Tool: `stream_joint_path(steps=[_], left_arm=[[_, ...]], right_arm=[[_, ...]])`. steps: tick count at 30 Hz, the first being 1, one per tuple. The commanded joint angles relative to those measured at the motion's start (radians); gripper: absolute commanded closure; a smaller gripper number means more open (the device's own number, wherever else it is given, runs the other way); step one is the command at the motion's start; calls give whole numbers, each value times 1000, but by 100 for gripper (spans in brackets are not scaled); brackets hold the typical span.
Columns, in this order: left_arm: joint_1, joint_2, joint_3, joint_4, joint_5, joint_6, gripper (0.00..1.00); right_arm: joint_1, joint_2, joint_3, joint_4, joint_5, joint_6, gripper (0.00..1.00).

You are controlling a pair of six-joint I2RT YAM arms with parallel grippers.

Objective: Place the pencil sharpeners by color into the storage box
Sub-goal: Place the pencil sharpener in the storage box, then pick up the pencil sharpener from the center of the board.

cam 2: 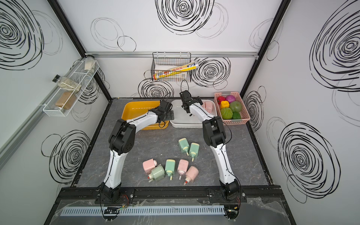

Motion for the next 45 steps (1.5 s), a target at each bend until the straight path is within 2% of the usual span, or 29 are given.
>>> stream_joint_path(steps=[1,10,19,28,31,37,42,45], left_arm=[[20,20,23,-33,-1,-3,1],[-1,-59,17,-45,24,-1,1],[-10,-164,-43,-34,32,-7,1],[-13,-349,-189,14,74,-17,1],[-29,-420,-253,21,89,-16,1],[-126,-577,-414,16,71,-24,1],[-240,-664,-480,-92,25,-17,1],[-338,-701,-499,-176,28,-5,1]], right_arm=[[6,34,39,-43,16,34,0],[8,-64,-27,-19,-78,94,0],[6,-212,-190,71,-175,142,0],[7,-414,-381,165,-259,202,0],[10,-520,-503,240,-257,238,0],[5,-771,-804,365,-334,321,0],[3,-964,-1046,386,-470,403,0],[4,-1070,-1168,362,-513,430,0]])
